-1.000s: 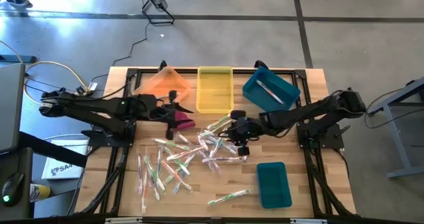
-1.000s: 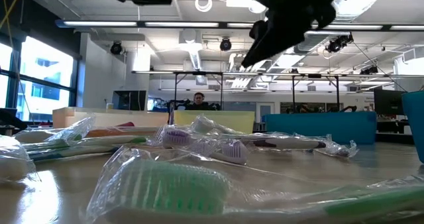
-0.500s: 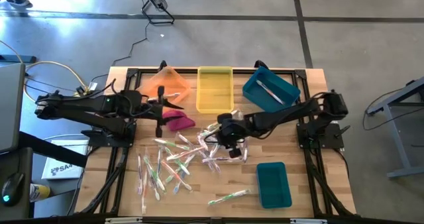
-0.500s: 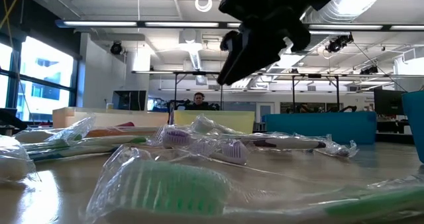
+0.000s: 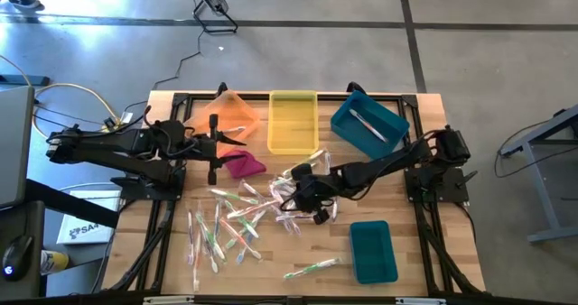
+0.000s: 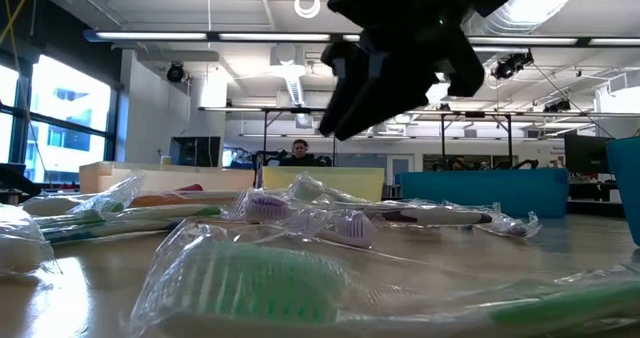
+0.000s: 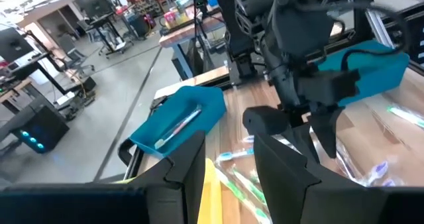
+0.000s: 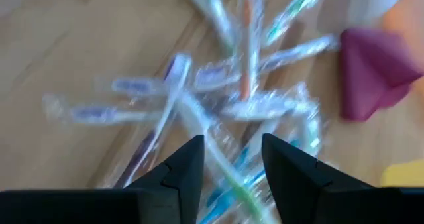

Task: Pick & Place Toothbrushes
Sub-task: Put the green toothbrush into the yellow bin

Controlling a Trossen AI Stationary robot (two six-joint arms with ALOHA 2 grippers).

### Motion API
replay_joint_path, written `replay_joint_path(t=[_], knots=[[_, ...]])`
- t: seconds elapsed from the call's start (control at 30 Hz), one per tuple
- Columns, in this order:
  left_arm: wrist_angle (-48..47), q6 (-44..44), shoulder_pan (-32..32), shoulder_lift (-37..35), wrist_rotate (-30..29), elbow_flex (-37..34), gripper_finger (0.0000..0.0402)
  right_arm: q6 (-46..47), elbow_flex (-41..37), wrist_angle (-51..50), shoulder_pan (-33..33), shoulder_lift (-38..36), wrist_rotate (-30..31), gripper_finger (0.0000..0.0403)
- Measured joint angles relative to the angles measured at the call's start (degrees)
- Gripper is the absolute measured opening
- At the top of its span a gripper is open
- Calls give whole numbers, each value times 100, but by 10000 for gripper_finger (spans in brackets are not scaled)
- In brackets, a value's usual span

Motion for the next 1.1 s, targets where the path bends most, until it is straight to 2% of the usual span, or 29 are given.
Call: replay_joint_path(t=[0.2, 0.37, 0.83, 0.93, 1.1], knots=[[7, 25, 0, -2, 2, 0, 124, -8, -4, 191, 27, 202, -139, 209], [-33, 25, 0, -2, 2, 0, 124, 1, -4, 283, 27, 492, -205, 223], [-212, 23, -2, -2, 20, 0, 124, -6, -7, 619, -70, 1014, -78, 217], [-213, 23, -1, -1, 20, 0, 124, -3, -2, 660, -69, 1014, -46, 201], [-214, 23, -2, -2, 17, 0, 124, 0, -2, 691, -69, 1014, -60, 146]])
